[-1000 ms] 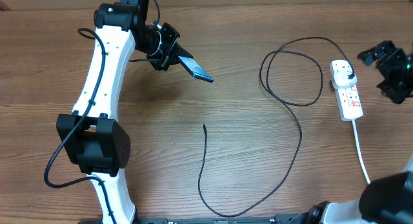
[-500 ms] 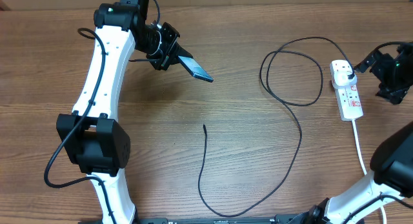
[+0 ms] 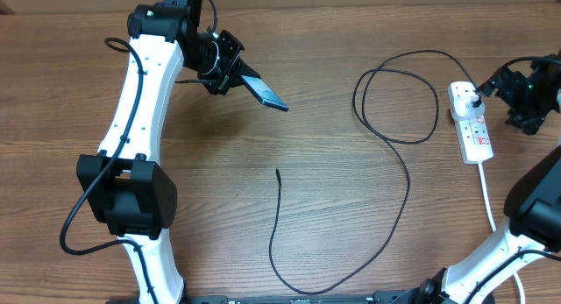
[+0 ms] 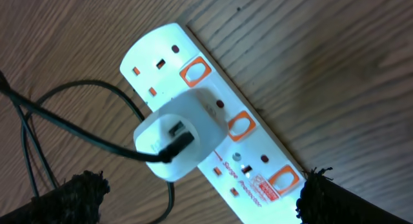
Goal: Plug charger to phone and switch on socket
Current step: 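Press down the socket switch beside the charger with the right gripper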
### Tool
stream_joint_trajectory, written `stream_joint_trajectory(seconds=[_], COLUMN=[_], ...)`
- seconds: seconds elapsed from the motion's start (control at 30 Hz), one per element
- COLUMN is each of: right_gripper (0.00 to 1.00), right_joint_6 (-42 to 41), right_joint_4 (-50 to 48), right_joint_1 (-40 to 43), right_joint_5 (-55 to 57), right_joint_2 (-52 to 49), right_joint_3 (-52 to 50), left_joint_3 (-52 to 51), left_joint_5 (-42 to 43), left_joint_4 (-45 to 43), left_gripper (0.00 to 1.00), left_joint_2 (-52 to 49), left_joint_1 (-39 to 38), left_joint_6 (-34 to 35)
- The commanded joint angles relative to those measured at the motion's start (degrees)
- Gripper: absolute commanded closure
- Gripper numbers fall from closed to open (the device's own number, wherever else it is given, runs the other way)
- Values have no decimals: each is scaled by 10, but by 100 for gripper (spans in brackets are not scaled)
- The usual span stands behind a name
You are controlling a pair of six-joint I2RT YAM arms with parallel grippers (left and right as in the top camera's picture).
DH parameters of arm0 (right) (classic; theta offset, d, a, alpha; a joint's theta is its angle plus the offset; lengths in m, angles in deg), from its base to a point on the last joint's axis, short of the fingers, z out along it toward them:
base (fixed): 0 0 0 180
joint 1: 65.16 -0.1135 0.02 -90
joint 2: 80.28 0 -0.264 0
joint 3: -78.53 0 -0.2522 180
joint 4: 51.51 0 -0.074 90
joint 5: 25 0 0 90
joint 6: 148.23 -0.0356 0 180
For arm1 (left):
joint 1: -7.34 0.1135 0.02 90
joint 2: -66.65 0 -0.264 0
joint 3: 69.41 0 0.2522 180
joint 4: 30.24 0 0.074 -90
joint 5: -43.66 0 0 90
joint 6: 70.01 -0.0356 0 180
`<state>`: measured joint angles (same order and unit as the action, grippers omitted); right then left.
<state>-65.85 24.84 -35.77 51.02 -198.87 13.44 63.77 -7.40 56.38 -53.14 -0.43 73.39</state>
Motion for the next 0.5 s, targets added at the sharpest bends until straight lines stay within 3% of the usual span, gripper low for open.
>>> stream_joint_trajectory(seconds=[0.0, 0.47], right_gripper=[2, 7], right_joint_6=[4, 4], right_joint_4=[-12, -41], right_joint_1=[-13, -38], right_joint_5=[2, 5], right_joint_2=[-19, -47], right_joint_3=[12, 12], left_joint_3=[8, 8], left_joint_5=[2, -6], left_joint_4=[-1, -1], left_gripper=[96, 96], left_joint_2=[10, 10], left_joint_1=[-3, -8], left_joint_6=[2, 2])
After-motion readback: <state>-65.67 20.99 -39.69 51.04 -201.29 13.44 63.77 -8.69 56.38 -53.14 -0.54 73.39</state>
